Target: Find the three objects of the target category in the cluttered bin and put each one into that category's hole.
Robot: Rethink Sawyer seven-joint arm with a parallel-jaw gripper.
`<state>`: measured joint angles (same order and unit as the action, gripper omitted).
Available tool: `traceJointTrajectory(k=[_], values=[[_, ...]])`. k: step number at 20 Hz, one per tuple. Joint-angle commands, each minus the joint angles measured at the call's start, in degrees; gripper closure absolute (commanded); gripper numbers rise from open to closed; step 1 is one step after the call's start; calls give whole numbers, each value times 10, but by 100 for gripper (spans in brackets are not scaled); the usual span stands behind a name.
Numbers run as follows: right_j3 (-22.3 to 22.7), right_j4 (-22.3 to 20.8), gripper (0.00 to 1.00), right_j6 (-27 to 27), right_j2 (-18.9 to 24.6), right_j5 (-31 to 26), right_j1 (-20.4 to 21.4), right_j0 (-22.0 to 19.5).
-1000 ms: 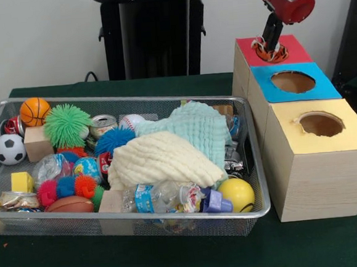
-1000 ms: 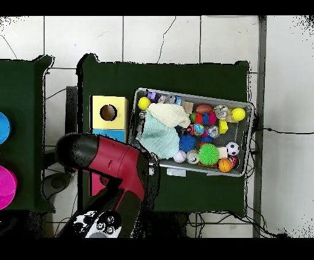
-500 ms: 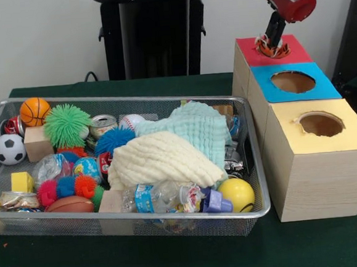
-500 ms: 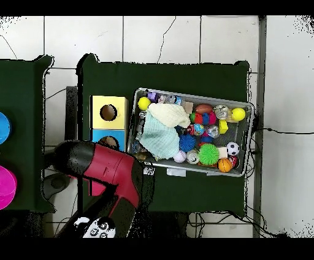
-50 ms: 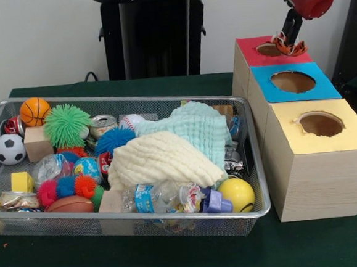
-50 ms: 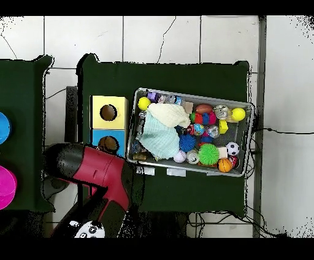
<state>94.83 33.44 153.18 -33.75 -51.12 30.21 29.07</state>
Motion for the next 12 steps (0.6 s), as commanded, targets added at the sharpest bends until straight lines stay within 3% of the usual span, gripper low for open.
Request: traceJointTrajectory(k=[1, 12], values=[[59, 35, 100, 179, 48, 48, -33, 1], [80, 36, 100, 157, 47, 66, -32, -3]])
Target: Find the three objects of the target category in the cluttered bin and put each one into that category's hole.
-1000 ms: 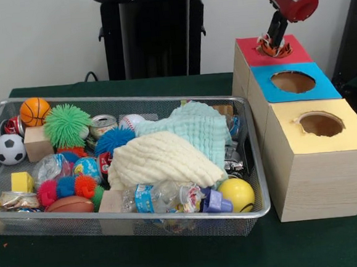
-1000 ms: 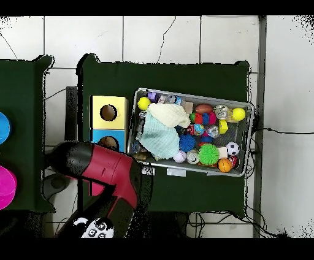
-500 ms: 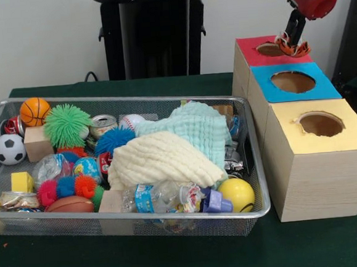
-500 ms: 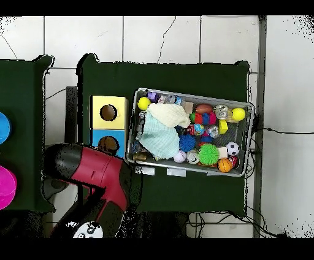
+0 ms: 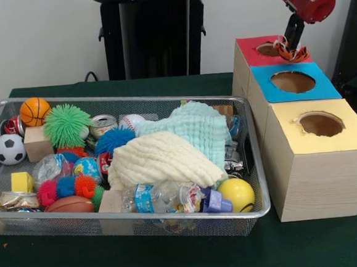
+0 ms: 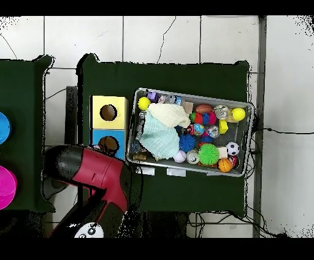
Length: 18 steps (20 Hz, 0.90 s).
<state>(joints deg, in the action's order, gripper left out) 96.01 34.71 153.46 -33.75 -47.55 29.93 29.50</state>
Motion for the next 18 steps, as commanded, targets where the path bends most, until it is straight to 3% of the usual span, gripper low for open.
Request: traceJointTrajectory(k=[1, 18], values=[[69, 26, 100, 156, 49, 33, -30, -6], [100, 37, 100, 157, 52, 44, -15, 9]])
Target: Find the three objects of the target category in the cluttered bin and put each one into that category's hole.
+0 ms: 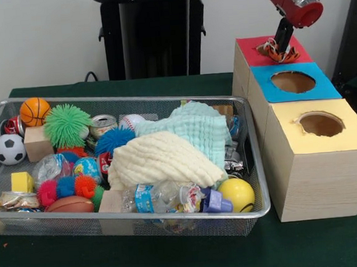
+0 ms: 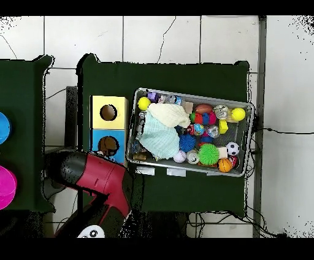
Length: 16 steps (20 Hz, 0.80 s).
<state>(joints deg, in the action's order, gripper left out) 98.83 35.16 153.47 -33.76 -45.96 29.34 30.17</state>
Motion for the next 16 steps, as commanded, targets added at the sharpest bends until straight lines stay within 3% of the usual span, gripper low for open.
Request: traceJointTrajectory(k=[1, 16], values=[[76, 34, 100, 156, 52, 29, -6, 3], [115, 29, 100, 131, 45, 38, 28, 12]])
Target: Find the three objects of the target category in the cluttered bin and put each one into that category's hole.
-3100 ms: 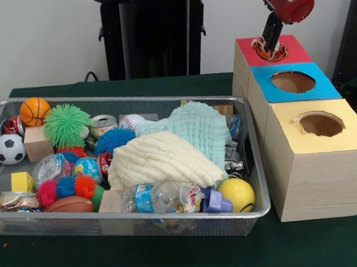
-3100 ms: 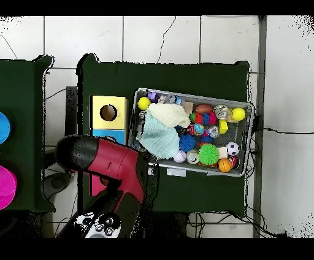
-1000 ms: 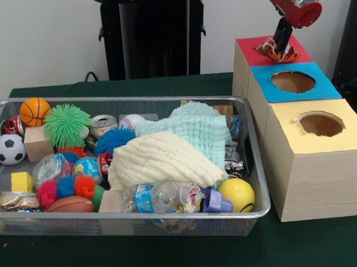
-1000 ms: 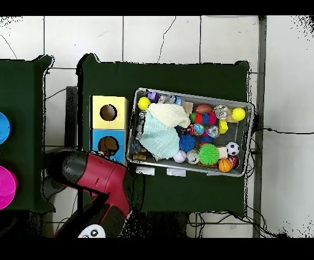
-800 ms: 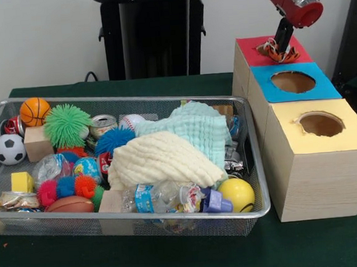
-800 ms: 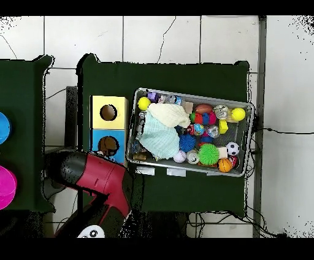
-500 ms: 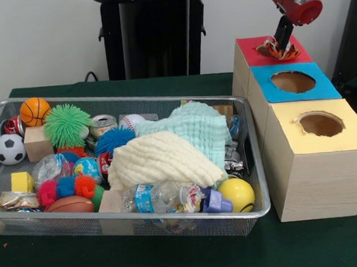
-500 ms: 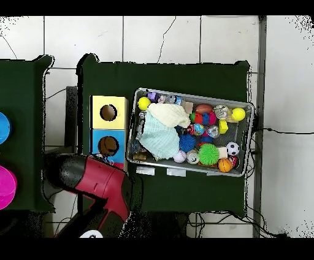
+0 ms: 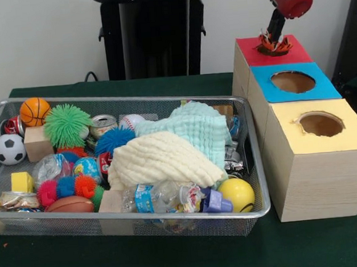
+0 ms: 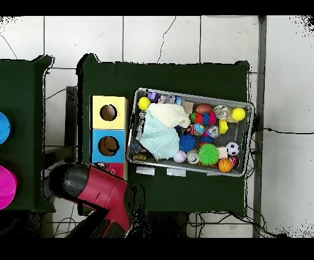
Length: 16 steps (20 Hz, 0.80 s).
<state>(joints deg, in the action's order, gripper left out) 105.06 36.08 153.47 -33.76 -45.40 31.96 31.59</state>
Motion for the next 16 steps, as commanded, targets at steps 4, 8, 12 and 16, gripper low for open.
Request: traceJointTrajectory(k=[4, 8, 12, 16], values=[[64, 28, 100, 120, 61, 59, -3, -9], [72, 39, 100, 108, 80, 99, -15, -20], [60, 35, 100, 117, 81, 99, -22, -19], [43, 44, 100, 166, 73, 76, -29, -6]])
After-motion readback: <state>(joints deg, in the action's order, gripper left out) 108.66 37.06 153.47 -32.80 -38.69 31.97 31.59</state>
